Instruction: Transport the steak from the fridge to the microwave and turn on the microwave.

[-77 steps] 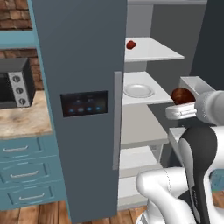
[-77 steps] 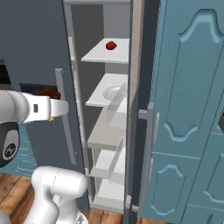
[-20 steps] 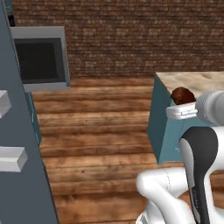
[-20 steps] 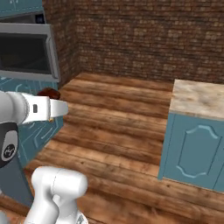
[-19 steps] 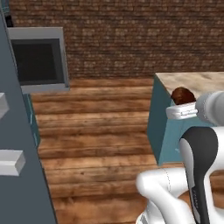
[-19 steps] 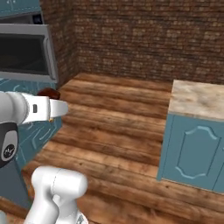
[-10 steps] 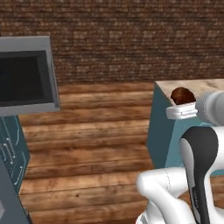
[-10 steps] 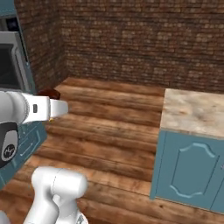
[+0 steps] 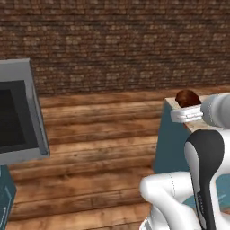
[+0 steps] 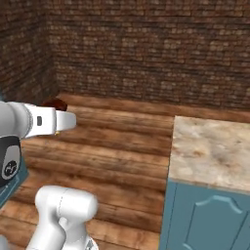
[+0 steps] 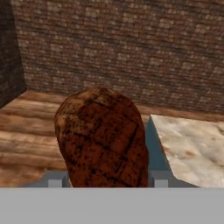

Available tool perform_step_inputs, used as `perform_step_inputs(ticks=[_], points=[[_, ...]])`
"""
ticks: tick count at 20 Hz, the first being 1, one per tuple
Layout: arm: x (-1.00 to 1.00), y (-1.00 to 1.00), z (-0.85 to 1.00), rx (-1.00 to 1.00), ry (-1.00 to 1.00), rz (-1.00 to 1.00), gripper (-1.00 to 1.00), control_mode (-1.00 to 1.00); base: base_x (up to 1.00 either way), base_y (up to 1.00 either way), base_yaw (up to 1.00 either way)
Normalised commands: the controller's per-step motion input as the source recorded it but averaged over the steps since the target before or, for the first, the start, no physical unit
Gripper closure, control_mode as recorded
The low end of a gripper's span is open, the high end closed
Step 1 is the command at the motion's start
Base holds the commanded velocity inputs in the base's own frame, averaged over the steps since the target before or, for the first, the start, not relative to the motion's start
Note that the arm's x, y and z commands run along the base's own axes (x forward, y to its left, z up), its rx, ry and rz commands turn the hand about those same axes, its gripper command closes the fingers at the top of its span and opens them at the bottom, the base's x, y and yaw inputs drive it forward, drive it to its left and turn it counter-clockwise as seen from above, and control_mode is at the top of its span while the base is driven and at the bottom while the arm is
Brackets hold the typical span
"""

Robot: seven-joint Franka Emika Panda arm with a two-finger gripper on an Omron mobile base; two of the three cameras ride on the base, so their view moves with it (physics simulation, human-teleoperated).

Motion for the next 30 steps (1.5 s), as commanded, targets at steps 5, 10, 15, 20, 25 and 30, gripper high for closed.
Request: perform_step_inputs(ticks=[5,10,15,20,25,30], points=[[0.0,0.0,0.0,0.0,0.0,0.0,1.0,1.0,0.88,0.18,-0.09],[0.0,0.0,0.0,0.0,0.0,0.0,1.0,1.0,0.7,0.33,-0.07],[0.0,0.0,0.0,0.0,0.0,0.0,1.0,1.0,0.54,0.58,-0.01],[0.0,0.0,0.0,0.0,0.0,0.0,1.0,1.0,0.58,0.59,0.0],[0.0,0.0,0.0,0.0,0.0,0.0,1.0,1.0,0.52,0.17,0.21],[0.0,0.0,0.0,0.0,0.0,0.0,1.0,1.0,0.29,0.06,0.36]])
